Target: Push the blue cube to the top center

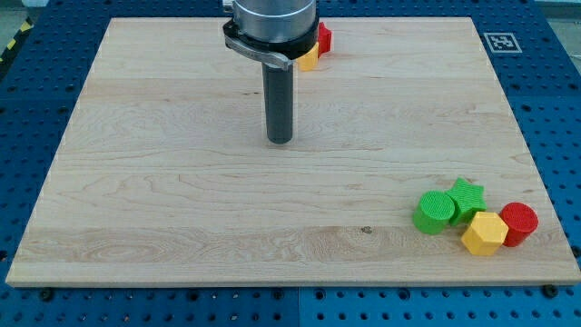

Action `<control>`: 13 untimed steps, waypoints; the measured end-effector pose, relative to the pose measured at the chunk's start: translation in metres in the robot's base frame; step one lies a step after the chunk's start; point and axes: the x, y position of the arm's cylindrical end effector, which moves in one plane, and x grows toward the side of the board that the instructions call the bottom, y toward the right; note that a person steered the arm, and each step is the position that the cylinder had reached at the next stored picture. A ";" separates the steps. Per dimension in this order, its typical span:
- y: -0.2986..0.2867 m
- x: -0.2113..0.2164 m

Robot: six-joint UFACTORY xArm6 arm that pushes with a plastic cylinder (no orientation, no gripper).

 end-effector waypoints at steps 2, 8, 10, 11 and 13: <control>-0.001 0.000; 0.155 -0.070; 0.157 -0.070; 0.157 -0.071; 0.152 -0.104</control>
